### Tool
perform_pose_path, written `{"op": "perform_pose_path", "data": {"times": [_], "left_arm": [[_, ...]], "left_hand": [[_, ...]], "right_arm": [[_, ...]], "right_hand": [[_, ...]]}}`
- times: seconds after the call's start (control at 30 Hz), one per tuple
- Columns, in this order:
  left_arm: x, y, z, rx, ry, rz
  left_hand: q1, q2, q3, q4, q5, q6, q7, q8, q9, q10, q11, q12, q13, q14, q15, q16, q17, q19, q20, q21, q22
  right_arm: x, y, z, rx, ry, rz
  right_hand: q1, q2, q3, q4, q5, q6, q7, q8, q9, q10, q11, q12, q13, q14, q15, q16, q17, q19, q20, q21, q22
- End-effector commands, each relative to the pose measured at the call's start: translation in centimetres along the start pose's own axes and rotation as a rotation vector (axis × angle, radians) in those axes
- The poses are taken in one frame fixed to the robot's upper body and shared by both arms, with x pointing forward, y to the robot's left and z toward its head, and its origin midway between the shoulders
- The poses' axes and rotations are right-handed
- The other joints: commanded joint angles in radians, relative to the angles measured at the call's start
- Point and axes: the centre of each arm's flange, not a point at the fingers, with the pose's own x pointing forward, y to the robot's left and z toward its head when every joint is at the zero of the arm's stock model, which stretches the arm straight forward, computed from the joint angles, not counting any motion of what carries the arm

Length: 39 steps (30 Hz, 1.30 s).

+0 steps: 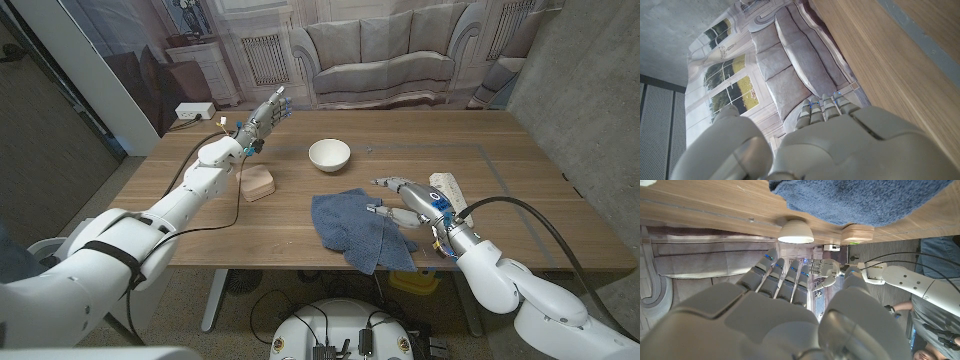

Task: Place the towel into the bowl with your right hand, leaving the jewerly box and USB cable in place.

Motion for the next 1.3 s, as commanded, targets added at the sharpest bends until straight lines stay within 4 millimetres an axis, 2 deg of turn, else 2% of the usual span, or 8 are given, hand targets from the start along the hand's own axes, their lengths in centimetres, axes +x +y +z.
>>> {"op": "perform_pose_path", "data": {"times": [0.03, 0.53, 1.1, 1.23, 1.3], "left_arm": [[0.4, 0.3, 0.4, 0.008, 0.004, -0.032], [-0.6, -0.3, -0.2, -0.028, -0.013, -0.036], [-2.2, -0.8, -1.2, -0.06, -0.024, 0.005], [-2.3, -0.9, -1.3, -0.063, -0.02, 0.006], [-2.3, -0.9, -1.3, -0.065, -0.02, 0.004]], "left_hand": [[0.008, 0.004, -0.007, 0.0, -0.002, 0.005, -0.003, 0.0, 0.002, 0.005, -0.001, -0.001, 0.0, 0.003, -0.004, 0.008, 0.002, 0.0, -0.004, 0.007, 0.005], [0.009, 0.006, -0.008, 0.0, -0.002, 0.006, -0.003, 0.0, 0.002, 0.006, -0.001, -0.001, 0.0, 0.005, -0.001, 0.009, 0.002, 0.0, -0.005, 0.007, 0.005], [0.011, 0.008, -0.01, 0.0, -0.003, 0.009, -0.003, 0.001, 0.003, 0.008, -0.004, 0.0, 0.0, 0.007, 0.0, 0.009, 0.002, 0.0, -0.005, 0.008, 0.005], [0.011, 0.008, -0.011, 0.0, -0.003, 0.01, -0.002, 0.001, 0.003, 0.008, -0.005, -0.001, 0.0, 0.007, 0.0, 0.009, 0.002, 0.0, -0.005, 0.008, 0.005], [0.012, 0.009, -0.011, 0.0, -0.003, 0.011, -0.003, 0.002, 0.003, 0.008, -0.006, -0.001, 0.0, 0.008, -0.001, 0.009, 0.002, 0.0, -0.005, 0.008, 0.005]], "right_arm": [[-0.4, 1.5, 2.0, -0.013, 0.014, 0.025], [0.2, 2.1, 2.8, -0.023, 0.012, 0.067], [0.8, 2.5, 2.0, -0.044, -0.01, 0.104], [0.8, 2.5, 2.1, -0.044, -0.013, 0.114], [0.8, 2.5, 2.2, -0.047, -0.016, 0.117]], "right_hand": [[0.017, -0.004, 0.0, -0.009, 0.007, -0.013, 0.0, -0.005, 0.001, -0.012, 0.003, -0.007, 0.004, -0.005, -0.087, -0.008, 0.004, -0.004, -0.084, -0.005, 0.003], [0.032, -0.013, 0.003, -0.014, 0.011, -0.034, 0.004, -0.012, 0.002, -0.039, 0.009, -0.02, 0.005, -0.028, -0.076, -0.013, 0.005, -0.021, -0.073, -0.012, 0.004], [0.044, -0.019, 0.005, -0.015, 0.014, -0.059, 0.0, -0.019, 0.003, -0.059, 0.012, -0.028, 0.006, -0.049, -0.068, -0.015, 0.006, -0.034, -0.07, -0.015, 0.004], [0.05, -0.031, 0.002, -0.016, 0.016, -0.088, -0.009, -0.026, 0.004, -0.076, 0.014, -0.034, 0.007, -0.064, -0.064, -0.016, 0.007, -0.045, -0.065, -0.017, 0.004], [0.049, -0.047, -0.005, -0.015, 0.02, -0.114, -0.011, -0.03, 0.004, -0.095, 0.015, -0.041, 0.007, -0.077, -0.062, -0.017, 0.007, -0.05, -0.063, -0.017, 0.004]]}}
